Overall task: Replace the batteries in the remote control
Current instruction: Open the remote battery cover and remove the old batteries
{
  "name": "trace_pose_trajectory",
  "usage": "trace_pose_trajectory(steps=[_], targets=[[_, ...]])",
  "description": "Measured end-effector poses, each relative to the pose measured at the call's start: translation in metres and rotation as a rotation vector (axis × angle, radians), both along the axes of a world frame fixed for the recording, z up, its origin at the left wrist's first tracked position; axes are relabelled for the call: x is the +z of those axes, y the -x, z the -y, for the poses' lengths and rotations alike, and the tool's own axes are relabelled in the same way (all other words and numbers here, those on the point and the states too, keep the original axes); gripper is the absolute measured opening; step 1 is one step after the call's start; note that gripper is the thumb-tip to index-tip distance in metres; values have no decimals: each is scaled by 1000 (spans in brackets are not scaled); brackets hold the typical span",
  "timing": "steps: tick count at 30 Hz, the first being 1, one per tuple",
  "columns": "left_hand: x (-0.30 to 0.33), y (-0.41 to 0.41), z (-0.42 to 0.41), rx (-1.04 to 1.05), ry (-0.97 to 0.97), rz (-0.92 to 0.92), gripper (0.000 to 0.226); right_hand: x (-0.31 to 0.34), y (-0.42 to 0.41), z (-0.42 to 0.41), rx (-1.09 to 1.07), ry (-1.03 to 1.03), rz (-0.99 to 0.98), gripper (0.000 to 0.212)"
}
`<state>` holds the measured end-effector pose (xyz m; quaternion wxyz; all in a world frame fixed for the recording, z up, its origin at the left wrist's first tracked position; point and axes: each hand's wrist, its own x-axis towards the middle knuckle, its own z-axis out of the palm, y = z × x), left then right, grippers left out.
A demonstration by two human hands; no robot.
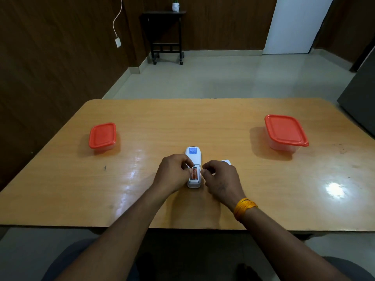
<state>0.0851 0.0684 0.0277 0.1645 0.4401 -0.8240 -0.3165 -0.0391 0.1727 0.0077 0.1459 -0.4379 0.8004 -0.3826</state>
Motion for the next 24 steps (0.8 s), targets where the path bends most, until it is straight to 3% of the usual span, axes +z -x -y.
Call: trace_pose_trajectory(steps=[9,16,24], targets=[[-1,2,-3,-67,165,66,23,-3,0,9,29,-45,214,20],[2,8,-4,-57,145,111,21,-10,-3,11,27,-20,140,21],[9,8,-6,-18,52,20,23,-12,-3,12,12,-46,89,26]])
